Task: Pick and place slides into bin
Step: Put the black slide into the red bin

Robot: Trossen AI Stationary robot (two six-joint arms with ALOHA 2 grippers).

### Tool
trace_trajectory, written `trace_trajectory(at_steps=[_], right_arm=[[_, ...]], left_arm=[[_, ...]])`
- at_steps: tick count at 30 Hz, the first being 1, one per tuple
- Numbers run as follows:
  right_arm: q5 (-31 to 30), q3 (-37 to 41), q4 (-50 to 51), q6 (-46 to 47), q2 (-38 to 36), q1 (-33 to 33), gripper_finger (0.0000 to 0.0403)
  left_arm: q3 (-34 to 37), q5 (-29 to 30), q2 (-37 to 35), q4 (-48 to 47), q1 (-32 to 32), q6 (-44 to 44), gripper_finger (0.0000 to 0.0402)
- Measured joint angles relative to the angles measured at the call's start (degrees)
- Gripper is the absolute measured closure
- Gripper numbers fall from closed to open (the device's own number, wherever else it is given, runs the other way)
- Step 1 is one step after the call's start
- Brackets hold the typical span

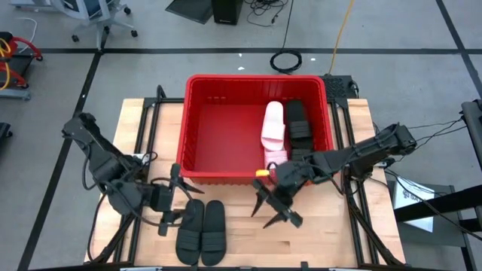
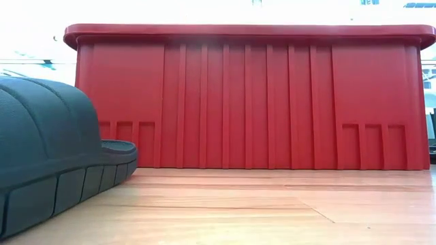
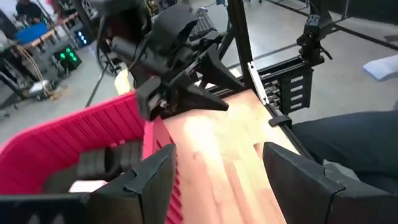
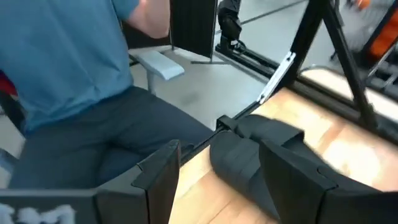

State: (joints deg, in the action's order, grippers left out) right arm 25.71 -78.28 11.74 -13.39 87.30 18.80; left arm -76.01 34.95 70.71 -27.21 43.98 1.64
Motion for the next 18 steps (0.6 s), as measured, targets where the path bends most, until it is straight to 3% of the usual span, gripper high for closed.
trace_trajectory(at_steps=[5, 9, 14, 18], right_arm=[[-5.2, 4.5, -6.1, -6.4, 0.0, 3.4, 0.0191], [-7.7, 9.3, -16.4, -12.5, 0.0, 4.6, 0.0191], [-9.4, 13.4, -27.4, -11.0, 0.0, 5.1, 0.0196], [-9.4, 14.3, -28.1, -9.6, 0.0, 5.5, 0.0196]], left_arm=[[0.0, 0.2, 1.6, -1.2, 1.5, -6.4, 0.016], [0.0, 0.1, 2.4, -2.1, 1.7, -10.9, 0.016], [0.0, -3.4, 3.8, -4.3, 1.6, -18.1, 0.016], [0.0, -6.0, 5.6, -4.3, 1.6, -23.2, 0.016]])
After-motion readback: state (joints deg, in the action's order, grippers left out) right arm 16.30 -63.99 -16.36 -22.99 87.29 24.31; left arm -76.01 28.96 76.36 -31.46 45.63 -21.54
